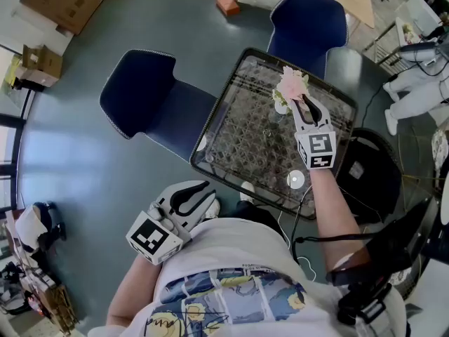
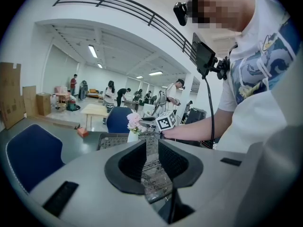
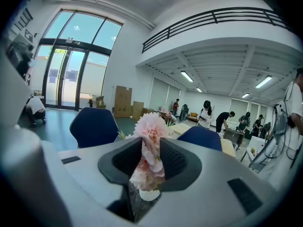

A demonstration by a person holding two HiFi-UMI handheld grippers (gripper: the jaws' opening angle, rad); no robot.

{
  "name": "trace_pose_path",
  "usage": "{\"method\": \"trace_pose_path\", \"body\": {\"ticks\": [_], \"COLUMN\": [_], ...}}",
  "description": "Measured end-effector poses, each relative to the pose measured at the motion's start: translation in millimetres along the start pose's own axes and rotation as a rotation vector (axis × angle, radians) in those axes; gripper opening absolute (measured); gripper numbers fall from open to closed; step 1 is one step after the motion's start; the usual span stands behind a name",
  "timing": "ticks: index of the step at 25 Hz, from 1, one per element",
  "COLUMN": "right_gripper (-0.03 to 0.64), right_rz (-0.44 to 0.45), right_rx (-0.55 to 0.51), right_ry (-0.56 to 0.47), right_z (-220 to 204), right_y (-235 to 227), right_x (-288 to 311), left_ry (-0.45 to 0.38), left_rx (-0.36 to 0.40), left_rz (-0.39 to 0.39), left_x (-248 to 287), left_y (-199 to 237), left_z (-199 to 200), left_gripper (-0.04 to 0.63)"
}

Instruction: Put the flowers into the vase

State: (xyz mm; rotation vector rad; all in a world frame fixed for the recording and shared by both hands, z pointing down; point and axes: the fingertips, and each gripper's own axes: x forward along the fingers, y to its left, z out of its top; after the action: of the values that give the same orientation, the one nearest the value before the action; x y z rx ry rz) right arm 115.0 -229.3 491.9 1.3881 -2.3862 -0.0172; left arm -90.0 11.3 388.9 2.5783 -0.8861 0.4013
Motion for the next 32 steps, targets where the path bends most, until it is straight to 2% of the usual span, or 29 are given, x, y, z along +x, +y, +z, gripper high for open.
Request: {"method": "trace_pose_path", "body": {"ticks": [15,32], "right_gripper": [0.13,0.16], "right_rz": [0.004,-0.01], "right_rx": [-0.015,-0.026], "right_ry": [0.008,0.013], "right_z": [2.1,2.3], "right_y": [19.2,18.5], "right_x": [-9.4,-15.6], "left_ry": [-0.001,0.004], "left_rx": [0.026,0.016], "left_rz": [-0.02,-0.029], "left_x": [-18.8,-21.8], "left_y": [-3.2,-8.4], "left_z": [-8.1,-9.6], "left_gripper": [0.064,0.064]}}
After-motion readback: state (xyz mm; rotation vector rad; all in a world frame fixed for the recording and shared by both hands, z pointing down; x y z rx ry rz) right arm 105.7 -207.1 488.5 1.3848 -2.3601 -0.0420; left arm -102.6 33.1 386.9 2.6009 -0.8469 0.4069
